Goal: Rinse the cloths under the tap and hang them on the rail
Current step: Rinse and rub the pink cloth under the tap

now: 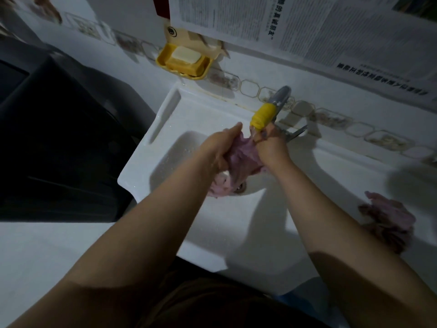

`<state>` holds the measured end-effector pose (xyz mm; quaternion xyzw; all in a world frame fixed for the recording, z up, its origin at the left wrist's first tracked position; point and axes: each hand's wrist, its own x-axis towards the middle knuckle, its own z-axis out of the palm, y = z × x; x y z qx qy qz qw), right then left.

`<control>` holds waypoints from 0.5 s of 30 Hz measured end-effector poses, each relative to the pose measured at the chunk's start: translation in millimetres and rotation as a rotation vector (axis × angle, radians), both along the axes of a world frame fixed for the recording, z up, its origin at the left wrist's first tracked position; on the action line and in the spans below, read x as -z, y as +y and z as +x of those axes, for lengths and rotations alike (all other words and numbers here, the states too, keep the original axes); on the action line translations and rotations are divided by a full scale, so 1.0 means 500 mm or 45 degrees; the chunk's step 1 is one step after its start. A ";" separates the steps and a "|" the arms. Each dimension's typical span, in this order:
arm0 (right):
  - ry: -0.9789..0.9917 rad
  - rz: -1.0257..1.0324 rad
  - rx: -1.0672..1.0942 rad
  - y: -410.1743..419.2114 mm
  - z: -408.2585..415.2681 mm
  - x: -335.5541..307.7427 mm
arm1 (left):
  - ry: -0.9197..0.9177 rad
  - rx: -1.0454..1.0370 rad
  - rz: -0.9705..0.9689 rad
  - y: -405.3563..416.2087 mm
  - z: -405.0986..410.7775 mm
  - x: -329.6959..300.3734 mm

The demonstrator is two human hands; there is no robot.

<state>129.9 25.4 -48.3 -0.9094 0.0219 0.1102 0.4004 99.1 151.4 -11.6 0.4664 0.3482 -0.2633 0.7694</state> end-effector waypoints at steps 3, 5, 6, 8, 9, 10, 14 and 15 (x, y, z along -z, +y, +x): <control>0.154 0.287 -0.188 -0.028 -0.017 -0.004 | -0.051 0.089 0.263 0.075 0.022 0.016; 0.317 0.325 -0.358 -0.048 -0.023 0.007 | -0.098 0.220 0.323 0.108 0.024 0.016; 0.359 0.234 -0.417 -0.057 -0.026 0.010 | -0.145 0.308 0.327 0.118 0.025 0.013; 0.317 0.114 -0.444 -0.066 -0.024 0.004 | -0.292 0.622 0.392 0.130 0.025 0.004; 0.288 0.120 -0.414 -0.070 -0.019 -0.002 | -0.364 0.832 0.532 0.131 0.024 -0.003; 0.278 0.164 -0.374 -0.074 -0.017 -0.013 | -0.419 1.023 0.729 0.132 0.024 -0.006; 0.230 0.444 -0.075 -0.070 -0.007 -0.022 | -0.529 0.935 1.032 0.118 0.014 0.014; 0.196 0.522 0.041 -0.061 -0.008 -0.019 | -0.540 0.736 0.959 0.106 0.011 0.022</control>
